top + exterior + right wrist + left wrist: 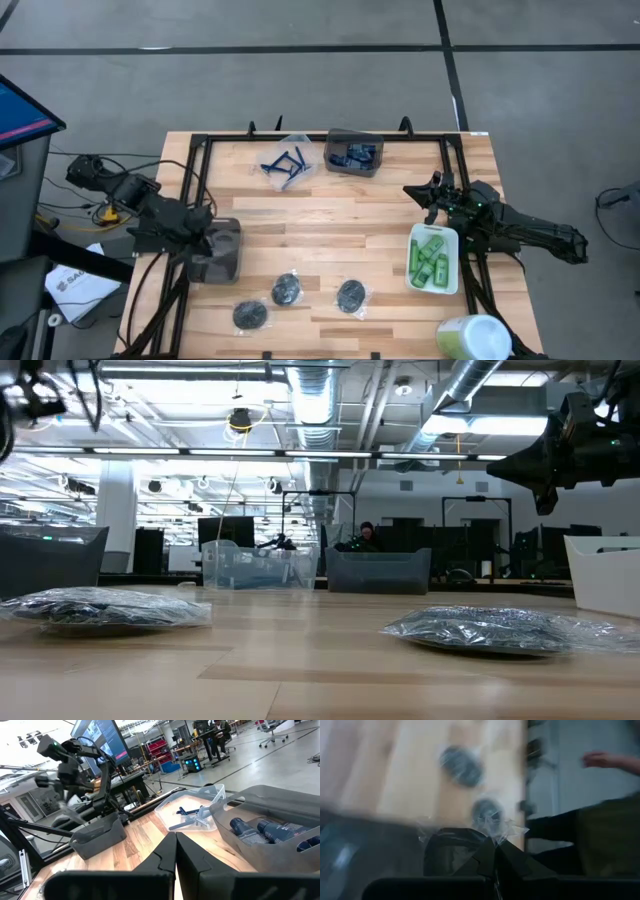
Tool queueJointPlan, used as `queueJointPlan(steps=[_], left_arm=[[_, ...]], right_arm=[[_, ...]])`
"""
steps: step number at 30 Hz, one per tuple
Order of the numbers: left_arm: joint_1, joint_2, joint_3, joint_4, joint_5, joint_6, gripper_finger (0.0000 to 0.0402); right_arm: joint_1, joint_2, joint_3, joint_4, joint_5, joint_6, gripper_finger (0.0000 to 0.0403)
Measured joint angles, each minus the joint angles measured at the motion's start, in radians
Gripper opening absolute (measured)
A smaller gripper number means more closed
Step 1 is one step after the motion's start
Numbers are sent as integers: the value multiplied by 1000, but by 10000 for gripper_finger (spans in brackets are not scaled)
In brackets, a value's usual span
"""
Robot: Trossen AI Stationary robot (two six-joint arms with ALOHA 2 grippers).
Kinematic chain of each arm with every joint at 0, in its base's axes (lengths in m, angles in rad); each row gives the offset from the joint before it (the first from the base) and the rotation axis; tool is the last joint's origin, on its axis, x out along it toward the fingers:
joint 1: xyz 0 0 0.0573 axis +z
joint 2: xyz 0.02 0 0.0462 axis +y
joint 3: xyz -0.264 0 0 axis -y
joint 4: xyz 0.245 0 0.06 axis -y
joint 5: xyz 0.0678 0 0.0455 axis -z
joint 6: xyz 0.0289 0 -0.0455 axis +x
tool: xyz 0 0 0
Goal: Pick & Place Travel size toiletries
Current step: Put the black hairbrush into the bottom black bin
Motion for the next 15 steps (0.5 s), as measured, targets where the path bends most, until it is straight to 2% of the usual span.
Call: queueJointPlan(steps=[3,6,15], left_arm=[[0,0,-22,-90,-26,-69,1],[0,8,-71,-103,-65,-137,1],[0,86,-209,-86,-77,-142,2]], right_arm=[[0,0,0,0,0,0,0],[0,0,0,0,0,0,0],[0,0,0,0,0,0,0]])
